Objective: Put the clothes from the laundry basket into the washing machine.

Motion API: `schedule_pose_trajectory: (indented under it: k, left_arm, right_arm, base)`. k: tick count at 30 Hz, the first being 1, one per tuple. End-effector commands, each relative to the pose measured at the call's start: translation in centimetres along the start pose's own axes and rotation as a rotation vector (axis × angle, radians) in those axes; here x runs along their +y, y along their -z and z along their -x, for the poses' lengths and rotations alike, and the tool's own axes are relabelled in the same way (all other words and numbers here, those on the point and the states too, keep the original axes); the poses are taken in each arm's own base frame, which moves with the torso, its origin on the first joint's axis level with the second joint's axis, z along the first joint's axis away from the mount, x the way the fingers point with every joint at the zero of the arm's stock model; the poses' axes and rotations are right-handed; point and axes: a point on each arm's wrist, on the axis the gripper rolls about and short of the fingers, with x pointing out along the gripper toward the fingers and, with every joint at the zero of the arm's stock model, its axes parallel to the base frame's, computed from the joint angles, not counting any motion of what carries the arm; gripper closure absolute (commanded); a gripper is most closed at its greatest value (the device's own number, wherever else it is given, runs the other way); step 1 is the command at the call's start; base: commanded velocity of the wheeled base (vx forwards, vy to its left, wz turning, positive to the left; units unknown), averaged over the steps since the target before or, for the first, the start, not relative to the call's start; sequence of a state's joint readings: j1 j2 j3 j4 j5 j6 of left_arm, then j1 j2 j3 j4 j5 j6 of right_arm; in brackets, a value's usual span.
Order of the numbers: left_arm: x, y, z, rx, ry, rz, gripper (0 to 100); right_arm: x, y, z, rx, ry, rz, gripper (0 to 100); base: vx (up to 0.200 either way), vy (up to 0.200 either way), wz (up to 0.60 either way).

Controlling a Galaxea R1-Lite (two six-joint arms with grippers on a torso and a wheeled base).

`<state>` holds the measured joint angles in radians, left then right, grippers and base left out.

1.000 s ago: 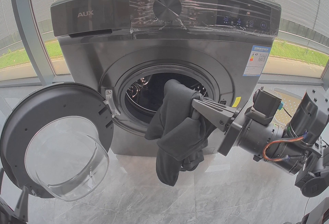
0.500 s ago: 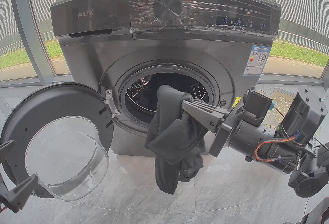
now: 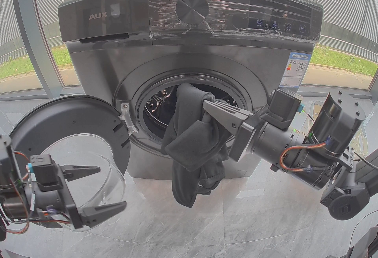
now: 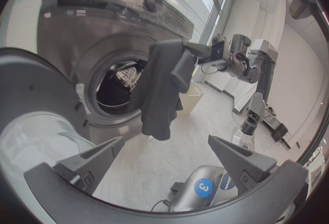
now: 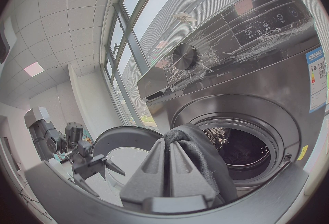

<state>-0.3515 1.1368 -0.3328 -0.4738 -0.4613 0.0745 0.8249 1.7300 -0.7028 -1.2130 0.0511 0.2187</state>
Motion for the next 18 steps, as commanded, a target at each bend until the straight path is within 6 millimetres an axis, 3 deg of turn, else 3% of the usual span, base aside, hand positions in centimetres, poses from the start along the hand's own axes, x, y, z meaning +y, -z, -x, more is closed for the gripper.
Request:
schedule_pose_trajectory:
  k: [1,6,18]
  left_arm:
    - [0.2,2.1,-4.8,0.163,0.112,0.035,0]
    - [0.3,2.5,-6.8,0.191,0.143,0.033,0]
    - [1.7,4.5,-12.3,0.167,0.1,0.016,0]
  right_arm:
    - [-0.4,0.3,-0.9,-0.003,0.023,0.001,100]
    - [-0.8,1.4,-1.8,0.014,0.039,0.0,100]
    - [-0.6,1.3,-2.2,0.0,0.049,0.0,100]
  base:
    - [0.0,0.0,0.0]
    - [0.0,0.0,0.0]
    - [0.0,0.0,0.0]
